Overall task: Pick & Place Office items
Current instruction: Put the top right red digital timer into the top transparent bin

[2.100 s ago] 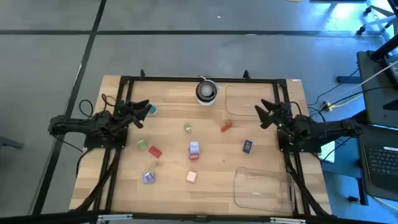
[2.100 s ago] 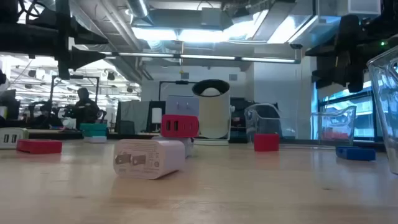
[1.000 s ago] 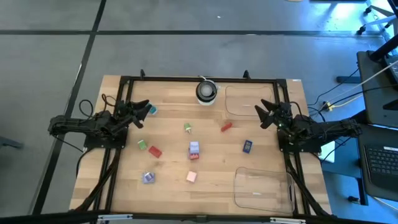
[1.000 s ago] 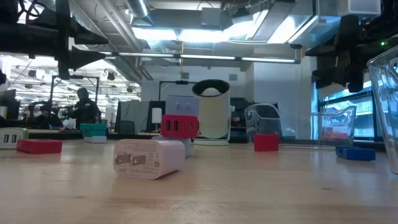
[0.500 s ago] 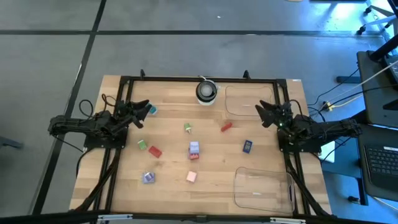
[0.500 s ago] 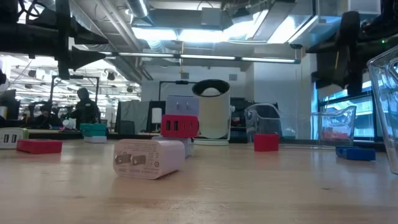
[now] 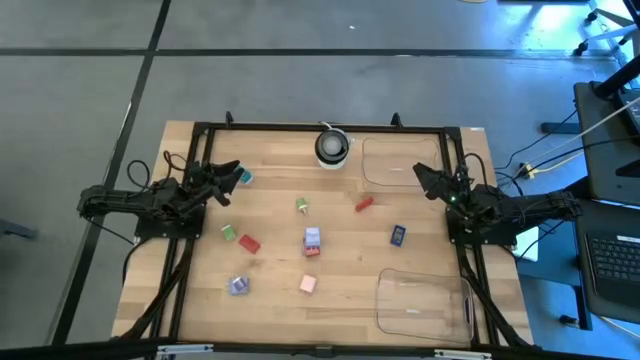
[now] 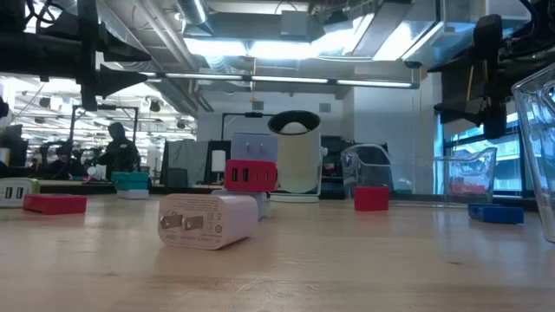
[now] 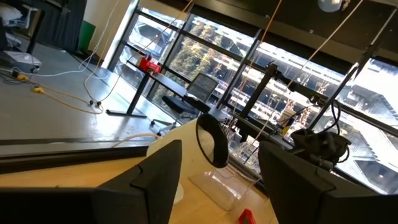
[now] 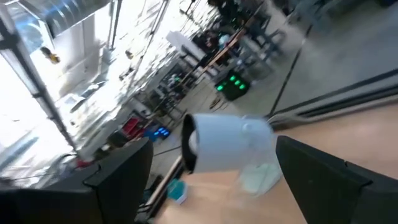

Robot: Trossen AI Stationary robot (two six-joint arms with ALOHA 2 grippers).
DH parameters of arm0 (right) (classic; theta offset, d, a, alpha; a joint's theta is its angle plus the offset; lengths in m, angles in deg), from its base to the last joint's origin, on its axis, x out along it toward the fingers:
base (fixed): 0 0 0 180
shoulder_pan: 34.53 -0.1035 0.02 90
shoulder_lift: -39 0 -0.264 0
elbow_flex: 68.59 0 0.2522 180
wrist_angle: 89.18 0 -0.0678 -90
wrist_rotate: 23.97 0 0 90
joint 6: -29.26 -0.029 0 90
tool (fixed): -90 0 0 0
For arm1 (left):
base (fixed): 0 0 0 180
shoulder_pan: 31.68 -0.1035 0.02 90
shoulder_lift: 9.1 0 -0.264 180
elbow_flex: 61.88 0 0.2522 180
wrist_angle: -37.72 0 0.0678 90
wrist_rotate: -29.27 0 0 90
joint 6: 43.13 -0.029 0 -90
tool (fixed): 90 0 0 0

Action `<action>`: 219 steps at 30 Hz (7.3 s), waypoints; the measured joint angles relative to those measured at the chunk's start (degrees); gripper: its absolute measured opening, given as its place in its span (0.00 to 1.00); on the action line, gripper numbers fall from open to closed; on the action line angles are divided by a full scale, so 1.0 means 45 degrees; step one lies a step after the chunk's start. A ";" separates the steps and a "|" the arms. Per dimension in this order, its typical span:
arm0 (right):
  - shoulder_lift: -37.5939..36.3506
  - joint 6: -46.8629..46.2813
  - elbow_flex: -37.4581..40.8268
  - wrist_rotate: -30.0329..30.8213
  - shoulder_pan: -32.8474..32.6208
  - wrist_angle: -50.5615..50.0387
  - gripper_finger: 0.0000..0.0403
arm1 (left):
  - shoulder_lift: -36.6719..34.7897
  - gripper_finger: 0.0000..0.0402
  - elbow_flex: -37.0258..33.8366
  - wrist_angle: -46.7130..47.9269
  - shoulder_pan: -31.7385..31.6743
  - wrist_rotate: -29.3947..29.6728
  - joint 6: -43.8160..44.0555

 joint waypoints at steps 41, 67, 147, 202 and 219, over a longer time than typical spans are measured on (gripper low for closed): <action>0.5357 0.4684 -0.6774 -0.3703 0.0000 -0.3086 0.85 | -0.0003 0.52 0.0000 -0.0059 -0.0003 0.1280 -0.0039; 1.5665 1.0123 -1.2983 -1.2577 0.1010 -0.9642 0.85 | -0.0002 0.52 0.0000 0.0530 -0.0002 0.1163 -0.0027; 1.9520 1.2823 -1.2964 -0.7708 0.1394 -0.9639 0.14 | 0.0026 0.52 0.0005 0.1733 0.0002 0.0275 0.1311; 1.2800 0.5825 -1.2978 -1.0984 0.5079 -0.4727 0.16 | 0.0026 0.52 0.0005 0.1558 -0.0003 0.1480 0.1967; 1.2813 0.5111 -0.9911 -0.6267 0.6158 -0.8664 0.16 | 0.0026 0.52 0.0005 0.1568 0.0002 0.3762 0.2009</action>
